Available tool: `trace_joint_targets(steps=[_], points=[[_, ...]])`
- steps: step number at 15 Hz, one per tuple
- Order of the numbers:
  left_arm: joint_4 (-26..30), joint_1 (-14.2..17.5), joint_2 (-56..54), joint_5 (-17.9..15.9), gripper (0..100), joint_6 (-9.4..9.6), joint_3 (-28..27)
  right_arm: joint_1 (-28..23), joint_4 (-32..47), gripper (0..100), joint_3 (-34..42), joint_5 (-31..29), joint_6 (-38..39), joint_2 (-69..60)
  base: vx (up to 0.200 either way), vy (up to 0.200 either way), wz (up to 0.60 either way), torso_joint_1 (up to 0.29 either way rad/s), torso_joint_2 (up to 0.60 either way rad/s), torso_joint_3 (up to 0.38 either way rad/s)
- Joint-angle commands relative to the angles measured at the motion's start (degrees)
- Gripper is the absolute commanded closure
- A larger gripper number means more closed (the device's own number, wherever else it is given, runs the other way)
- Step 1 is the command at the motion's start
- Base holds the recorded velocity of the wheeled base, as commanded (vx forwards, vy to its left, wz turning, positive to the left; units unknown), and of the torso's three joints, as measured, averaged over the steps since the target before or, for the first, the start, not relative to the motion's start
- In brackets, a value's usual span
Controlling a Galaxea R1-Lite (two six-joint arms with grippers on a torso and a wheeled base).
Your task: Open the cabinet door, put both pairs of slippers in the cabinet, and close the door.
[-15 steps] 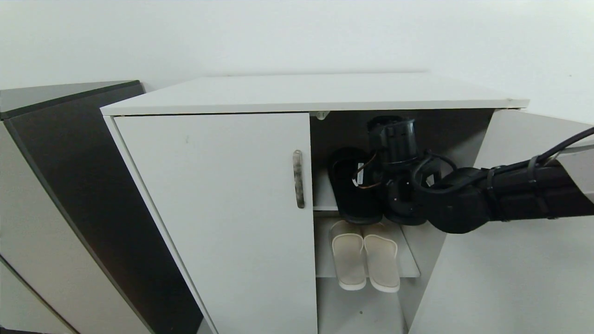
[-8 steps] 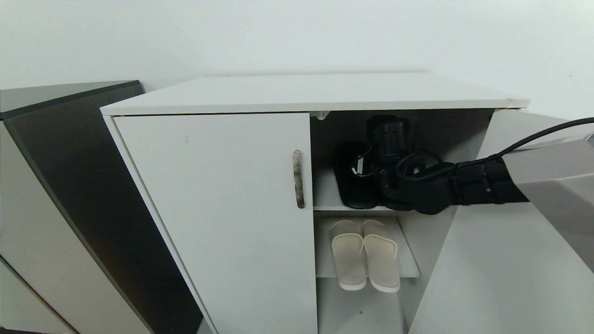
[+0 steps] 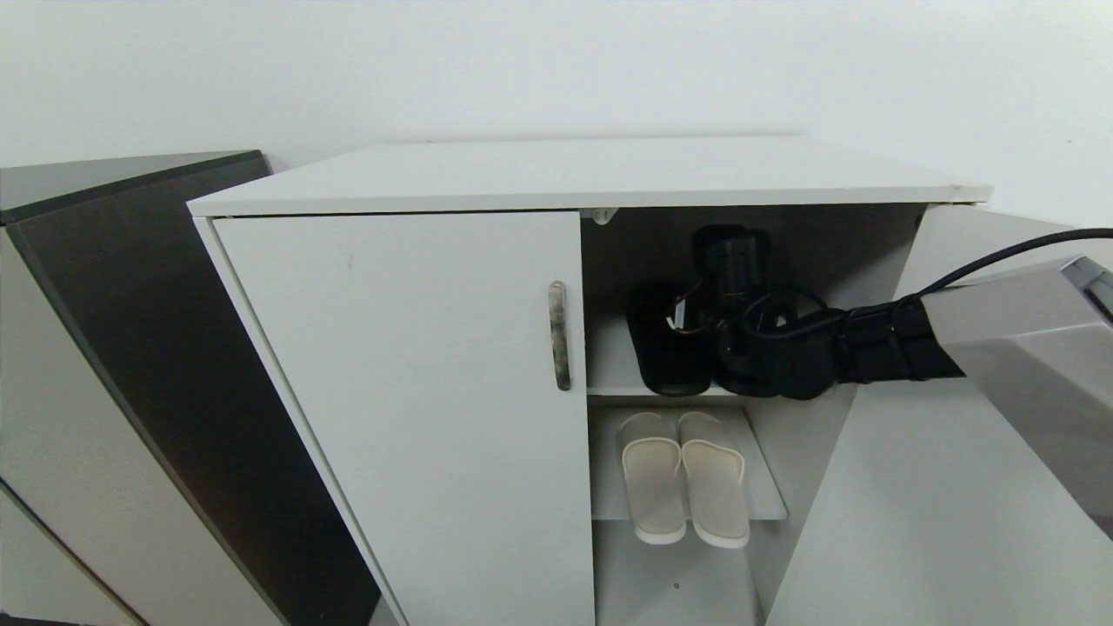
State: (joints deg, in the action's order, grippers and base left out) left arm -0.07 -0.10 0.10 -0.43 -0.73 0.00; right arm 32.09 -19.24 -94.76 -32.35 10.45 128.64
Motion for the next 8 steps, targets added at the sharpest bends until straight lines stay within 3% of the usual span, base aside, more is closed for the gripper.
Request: trace_joint_targets(steps=[1, 8], points=[[0.0, 0.0, 0.0, 0.0, 100, -0.06, 0.0, 0.3, -0.1, 0, 1.8, -0.2, 0.0, -1.5, 0.000, 0.000, 0.00, 0.000, 0.00, 0.000], [0.0, 0.0, 0.0, 0.0, 100, -0.15, 0.0, 6.5, -11.9, 0, 33.2, 1.8, 0.0, -24.9, 0.000, 0.000, 0.00, 0.000, 0.00, 0.000]])
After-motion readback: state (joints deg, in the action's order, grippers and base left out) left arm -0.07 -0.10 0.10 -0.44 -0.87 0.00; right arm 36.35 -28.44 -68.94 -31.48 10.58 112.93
